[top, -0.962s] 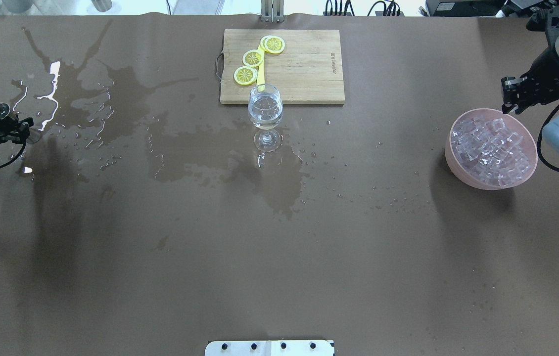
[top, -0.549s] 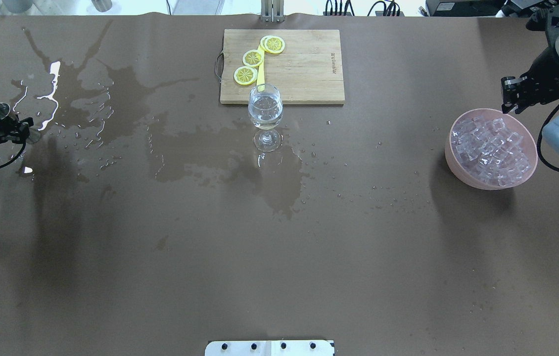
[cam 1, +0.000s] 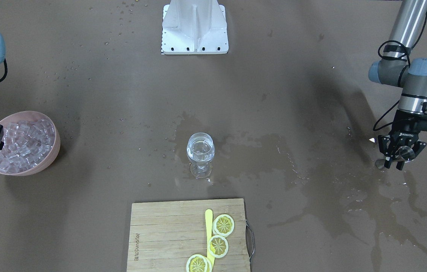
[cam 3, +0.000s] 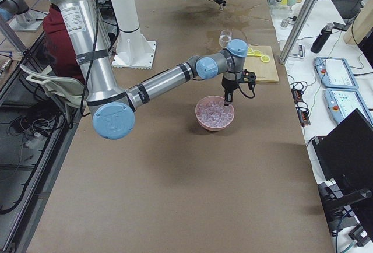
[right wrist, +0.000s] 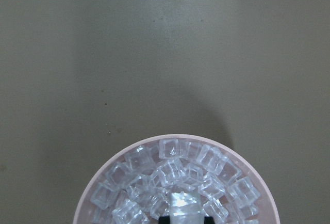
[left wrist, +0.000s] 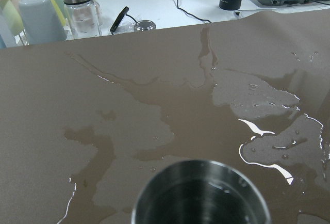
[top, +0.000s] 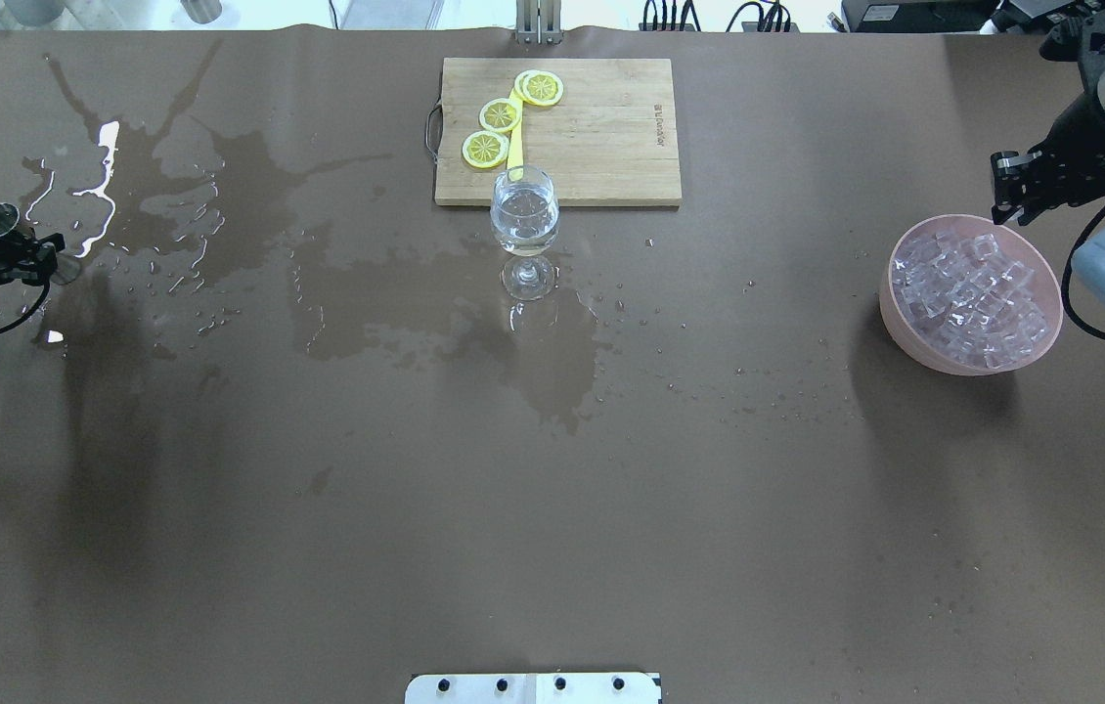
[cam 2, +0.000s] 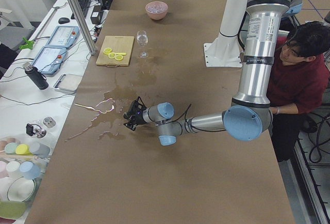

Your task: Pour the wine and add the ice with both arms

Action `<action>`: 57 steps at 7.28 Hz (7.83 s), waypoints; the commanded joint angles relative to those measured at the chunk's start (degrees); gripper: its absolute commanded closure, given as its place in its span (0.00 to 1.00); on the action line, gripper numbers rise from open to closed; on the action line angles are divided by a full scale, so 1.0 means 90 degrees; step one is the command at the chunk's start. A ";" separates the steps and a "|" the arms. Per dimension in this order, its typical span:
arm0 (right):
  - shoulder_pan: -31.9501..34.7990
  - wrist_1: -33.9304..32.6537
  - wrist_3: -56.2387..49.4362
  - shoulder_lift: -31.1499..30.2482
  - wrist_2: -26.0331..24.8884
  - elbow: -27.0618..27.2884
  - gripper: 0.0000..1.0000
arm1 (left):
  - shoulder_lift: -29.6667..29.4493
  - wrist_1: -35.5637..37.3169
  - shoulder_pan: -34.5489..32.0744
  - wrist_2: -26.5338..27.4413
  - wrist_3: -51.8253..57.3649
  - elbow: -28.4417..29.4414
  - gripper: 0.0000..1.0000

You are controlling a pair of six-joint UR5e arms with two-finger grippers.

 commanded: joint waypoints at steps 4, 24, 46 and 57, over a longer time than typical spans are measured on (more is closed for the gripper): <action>0.0000 0.0000 0.0001 0.0000 0.0000 0.0046 0.94 | -0.0017 0.0010 0.0007 -0.0004 0.0000 0.0054 0.57; 0.0166 -0.0010 -0.0057 0.0000 -0.0010 0.0164 0.94 | -0.0845 0.0117 -0.0012 -0.0072 -0.0107 -0.0434 1.00; 0.0274 -0.0078 0.0236 0.0742 0.0235 0.0134 0.95 | -0.2956 0.6015 0.1931 0.1402 0.1471 -0.3940 1.00; -0.0097 -0.0107 0.1437 0.1582 0.0019 0.0046 0.96 | -0.3747 0.7129 0.1951 0.1791 0.3114 -0.3442 1.00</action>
